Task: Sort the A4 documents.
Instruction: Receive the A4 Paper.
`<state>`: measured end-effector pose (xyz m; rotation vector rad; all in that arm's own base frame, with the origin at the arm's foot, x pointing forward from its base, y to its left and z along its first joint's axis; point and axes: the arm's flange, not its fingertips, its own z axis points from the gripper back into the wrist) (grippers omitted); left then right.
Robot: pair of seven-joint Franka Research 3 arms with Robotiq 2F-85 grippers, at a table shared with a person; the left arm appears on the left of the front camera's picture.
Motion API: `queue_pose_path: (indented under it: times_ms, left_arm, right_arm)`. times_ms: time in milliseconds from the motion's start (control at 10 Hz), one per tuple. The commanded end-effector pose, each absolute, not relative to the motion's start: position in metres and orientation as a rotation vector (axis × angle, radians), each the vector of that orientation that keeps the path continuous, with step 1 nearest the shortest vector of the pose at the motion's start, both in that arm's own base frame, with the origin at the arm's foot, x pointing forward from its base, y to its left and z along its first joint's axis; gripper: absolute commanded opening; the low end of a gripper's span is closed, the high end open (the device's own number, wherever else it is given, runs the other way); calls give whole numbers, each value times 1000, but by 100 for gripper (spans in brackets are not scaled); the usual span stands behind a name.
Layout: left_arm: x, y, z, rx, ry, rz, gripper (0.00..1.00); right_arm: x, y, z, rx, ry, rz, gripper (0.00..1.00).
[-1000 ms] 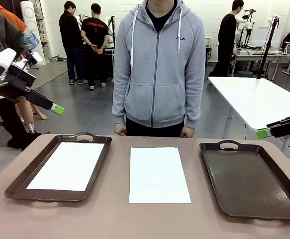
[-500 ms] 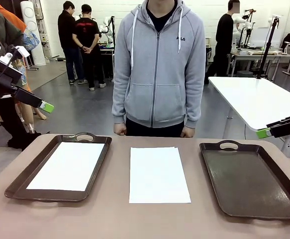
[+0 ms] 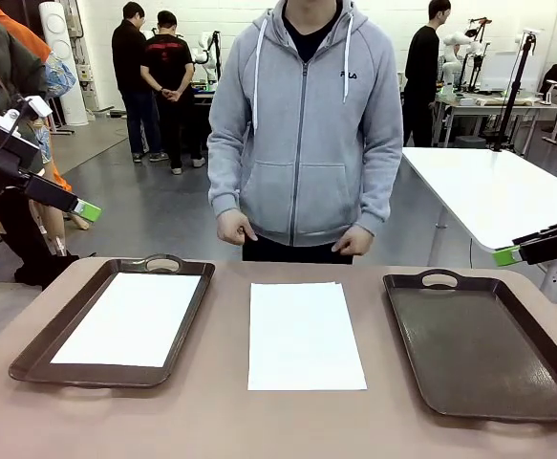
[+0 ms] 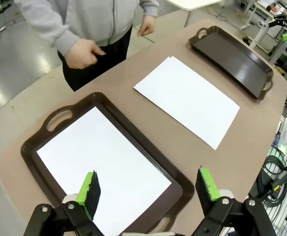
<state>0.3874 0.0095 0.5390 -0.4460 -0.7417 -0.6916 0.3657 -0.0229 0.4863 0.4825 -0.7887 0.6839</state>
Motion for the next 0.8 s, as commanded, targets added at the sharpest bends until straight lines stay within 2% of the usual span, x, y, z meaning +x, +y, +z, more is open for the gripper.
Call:
queue_pose_path:
  times_ms: [0,700]
  left_arm:
    - [388,10,540,-442,-743,-698,100]
    - [388,10,540,-442,-743,-698,100]
  right_arm:
    - [370,-23,482,496,-802,699,100]
    - [370,-23,482,496,-802,699,100]
